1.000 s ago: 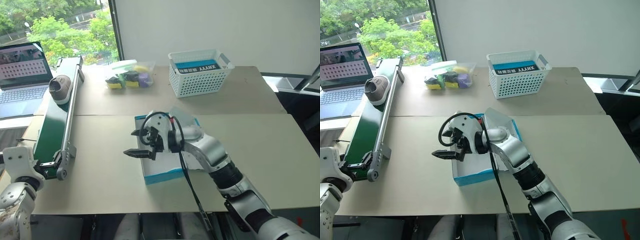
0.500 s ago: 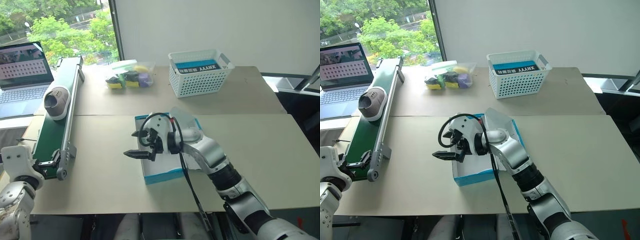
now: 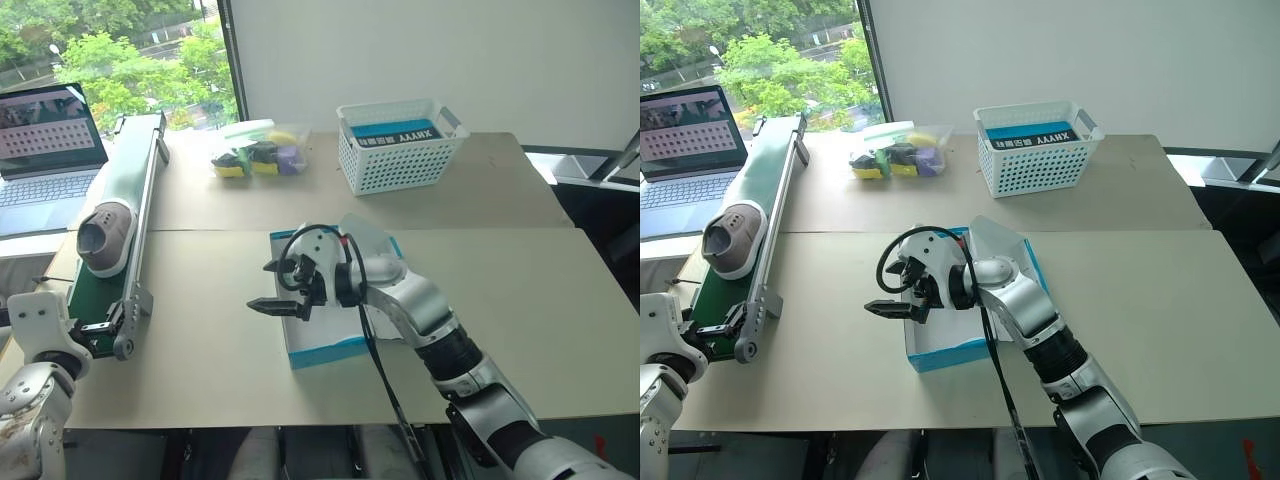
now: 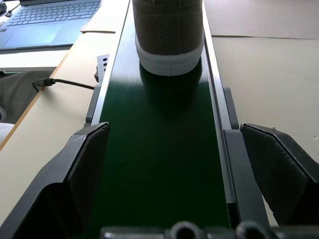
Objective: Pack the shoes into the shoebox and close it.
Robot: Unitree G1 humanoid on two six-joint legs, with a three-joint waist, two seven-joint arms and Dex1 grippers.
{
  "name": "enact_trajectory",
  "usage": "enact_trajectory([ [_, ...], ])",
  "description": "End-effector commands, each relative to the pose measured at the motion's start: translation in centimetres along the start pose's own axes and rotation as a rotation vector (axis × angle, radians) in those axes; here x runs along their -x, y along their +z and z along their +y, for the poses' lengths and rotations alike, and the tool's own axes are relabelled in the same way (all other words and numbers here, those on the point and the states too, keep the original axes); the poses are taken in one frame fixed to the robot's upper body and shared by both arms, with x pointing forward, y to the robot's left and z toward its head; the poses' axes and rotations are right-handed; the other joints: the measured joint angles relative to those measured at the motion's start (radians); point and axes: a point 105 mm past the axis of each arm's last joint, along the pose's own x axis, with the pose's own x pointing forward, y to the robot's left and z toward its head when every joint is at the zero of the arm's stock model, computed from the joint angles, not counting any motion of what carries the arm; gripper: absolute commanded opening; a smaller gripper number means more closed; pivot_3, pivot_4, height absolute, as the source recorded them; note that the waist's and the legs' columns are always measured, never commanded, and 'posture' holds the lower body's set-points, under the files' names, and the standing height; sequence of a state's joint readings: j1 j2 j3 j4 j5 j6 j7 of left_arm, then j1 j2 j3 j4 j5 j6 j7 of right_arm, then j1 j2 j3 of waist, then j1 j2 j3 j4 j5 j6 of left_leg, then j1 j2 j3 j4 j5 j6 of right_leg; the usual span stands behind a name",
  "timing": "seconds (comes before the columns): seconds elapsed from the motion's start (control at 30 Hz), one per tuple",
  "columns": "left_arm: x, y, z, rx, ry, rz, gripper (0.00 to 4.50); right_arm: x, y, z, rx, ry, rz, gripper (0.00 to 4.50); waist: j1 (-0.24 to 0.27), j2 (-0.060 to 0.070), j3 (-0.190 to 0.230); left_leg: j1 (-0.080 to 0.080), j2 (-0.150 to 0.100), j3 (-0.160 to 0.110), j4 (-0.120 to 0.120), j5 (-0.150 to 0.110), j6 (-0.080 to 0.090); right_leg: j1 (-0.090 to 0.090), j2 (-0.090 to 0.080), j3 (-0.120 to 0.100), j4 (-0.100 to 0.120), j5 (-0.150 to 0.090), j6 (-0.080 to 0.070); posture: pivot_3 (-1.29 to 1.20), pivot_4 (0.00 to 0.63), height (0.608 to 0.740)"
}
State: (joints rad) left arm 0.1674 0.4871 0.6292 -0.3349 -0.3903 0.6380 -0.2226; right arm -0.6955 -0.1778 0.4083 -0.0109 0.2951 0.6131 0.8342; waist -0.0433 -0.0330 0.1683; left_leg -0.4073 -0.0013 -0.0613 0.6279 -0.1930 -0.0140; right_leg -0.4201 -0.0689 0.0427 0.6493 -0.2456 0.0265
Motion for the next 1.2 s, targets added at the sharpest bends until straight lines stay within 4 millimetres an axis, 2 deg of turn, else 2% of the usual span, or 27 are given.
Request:
enact_trajectory([
  [0.03, 0.2, 0.2, 0.6, -0.01, 0.028, -0.014, 4.5, 0.4, 1.4, 0.1, 0.024, -0.006, -0.051, 4.42, 0.0, 0.0, 0.0, 0.0, 0.0, 0.0, 0.0, 0.0, 0.0, 0.0, 0.0, 0.0, 0.0, 0.0, 0.0, 0.0, 0.15, 0.735],
  [0.53, -0.6, -0.7, 0.0, 0.0, 0.021, 0.047, 4.5, 0.7, 1.9, -0.2, 0.014, -0.023, -0.071, 4.42, 0.001, 0.0, 0.0, 0.001, 0.0, 0.0, 0.0, 0.0, 0.0, 0.0, 0.0, 0.0, 0.0, 0.0, 0.0, 0.0, 0.15, 0.735],
  [0.67, -0.8, -0.4, -0.2, 0.02, 0.015, 0.038, 3.48, 0.8, 2.3, -0.4, 0.012, -0.029, -0.084, 4.5, 0.001, 0.0, 0.0, 0.001, 0.0, 0.0, 0.0, 0.0, 0.0, 0.0, 0.0, 0.0, 0.0, 0.0, 0.0, 0.0, 0.15, 0.735],
  [0.7, -0.8, -0.4, -0.2, 0.026, 0.016, 0.036, 3.09, 0.8, 2.3, -0.4, 0.012, -0.03, -0.086, 4.5, 0.003, 0.0, 0.0, 0.001, 0.0, 0.0, 0.0, 0.0, 0.0, 0.0, 0.0, 0.0, 0.0, 0.0, 0.0, 0.0, 0.15, 0.735],
  [0.8, -1.0, 0.0, -0.3, 0.04, 0.015, 0.026, 2.54, 0.8, 2.5, -0.6, 0.012, -0.037, -0.09, 4.5, 0.008, 0.0, 0.0, 0.002, 0.0, 0.0, 0.0, 0.0, 0.0, 0.001, 0.0, 0.0, 0.002, 0.0, 0.0, 0.0, 0.15, 0.735],
  [0.87, -1.1, 0.3, -0.4, 0.045, 0.015, 0.013, 2.41, 0.8, 2.5, -0.7, 0.013, -0.043, -0.09, 4.5, 0.009, 0.0, 0.0, 0.003, -0.001, 0.0, 0.001, 0.001, -0.001, 0.002, 0.0, 0.0, 0.004, 0.0, 0.0, 0.0, 0.15, 0.735],
  [0.97, -1.1, 1.5, -0.7, 0.063, 0.018, -0.051, 2.41, 0.9, 2.5, -0.9, 0.013, -0.05, -0.088, 4.5, 0.01, 0.0, 0.0, 0.004, -0.001, 0.0, 0.002, 0.001, -0.002, 0.001, 0.0, 0.0, 0.006, 0.0, 0.0, 0.0, 0.15, 0.735],
  [1.1, -0.6, 6.3, -1.8, 0.077, 0.037, -0.292, 2.41, 0.9, 2.6, -1.2, 0.01, -0.067, -0.091, 4.5, 0.01, -0.003, 0.0, 0.002, 0.0, 0.0, 0.003, 0.002, -0.003, 0.001, 0.001, 0.0, 0.006, 0.0, 0.0, 0.0, 0.15, 0.735],
  [1.2, -0.2, 9.0, -3.1, 0.044, 0.067, -0.424, 2.41, 1.0, 3.0, -2.5, -0.025, -0.133, -0.121, 4.5, 0.009, -0.006, 0.0, 0.0, 0.0, 0.0, 0.003, 0.002, -0.003, 0.0, 0.001, 0.0, 0.006, 0.0, 0.0, 0.0, 0.15, 0.735],
])
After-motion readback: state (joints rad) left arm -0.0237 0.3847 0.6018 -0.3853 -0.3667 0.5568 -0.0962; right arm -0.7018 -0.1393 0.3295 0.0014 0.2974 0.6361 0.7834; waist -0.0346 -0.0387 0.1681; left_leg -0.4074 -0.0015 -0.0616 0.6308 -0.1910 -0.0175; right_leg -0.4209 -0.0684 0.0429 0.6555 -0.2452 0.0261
